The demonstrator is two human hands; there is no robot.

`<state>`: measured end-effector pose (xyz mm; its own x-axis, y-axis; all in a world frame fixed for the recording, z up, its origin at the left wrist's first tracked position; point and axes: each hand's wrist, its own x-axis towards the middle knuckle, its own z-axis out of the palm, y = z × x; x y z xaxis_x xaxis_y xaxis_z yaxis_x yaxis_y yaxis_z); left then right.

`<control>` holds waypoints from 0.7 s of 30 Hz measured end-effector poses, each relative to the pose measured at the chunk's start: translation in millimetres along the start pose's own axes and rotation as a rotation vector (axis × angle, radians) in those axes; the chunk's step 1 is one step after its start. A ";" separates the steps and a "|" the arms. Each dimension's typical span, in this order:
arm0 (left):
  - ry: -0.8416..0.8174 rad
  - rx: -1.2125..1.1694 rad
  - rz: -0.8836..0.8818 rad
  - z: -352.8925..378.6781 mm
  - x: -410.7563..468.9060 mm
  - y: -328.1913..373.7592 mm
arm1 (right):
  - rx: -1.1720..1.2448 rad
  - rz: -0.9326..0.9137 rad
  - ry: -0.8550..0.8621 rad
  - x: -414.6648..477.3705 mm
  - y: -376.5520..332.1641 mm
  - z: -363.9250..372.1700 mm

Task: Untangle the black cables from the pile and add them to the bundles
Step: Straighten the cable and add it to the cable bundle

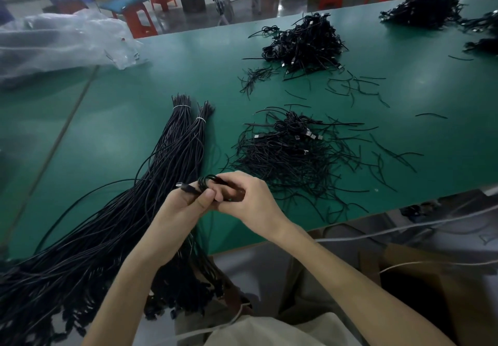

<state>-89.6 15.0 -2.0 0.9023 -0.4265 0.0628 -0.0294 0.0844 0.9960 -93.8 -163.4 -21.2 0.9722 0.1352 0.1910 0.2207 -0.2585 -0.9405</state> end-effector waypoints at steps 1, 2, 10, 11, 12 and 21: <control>0.062 0.052 0.009 1.2 -2.0 -1.4 | -0.044 -0.029 0.003 0.6 -0.4 -0.6; 0.126 0.081 0.016 3.0 -3.8 -3.4 | -0.088 -0.055 0.009 1.4 -0.7 -0.8; 0.325 0.170 -0.042 -3.2 -2.9 -11.3 | -0.287 0.023 -0.208 11.3 -3.9 -4.6; 0.325 0.189 -0.053 -4.8 -2.3 -14.3 | -0.329 0.027 -0.238 10.7 -3.4 -5.5; 0.336 0.219 -0.069 -7.1 -1.6 -17.5 | -0.387 0.018 -0.255 9.9 -2.3 -6.3; -0.028 0.830 -0.161 -27.5 9.3 -13.1 | -0.876 -0.239 -0.349 3.9 3.5 -8.3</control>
<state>-69.0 34.7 -16.3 0.9120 -0.3993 -0.0934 -0.2171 -0.6634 0.7161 -88.5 -171.7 -21.4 0.8476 0.5163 0.1224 0.5262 -0.7886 -0.3181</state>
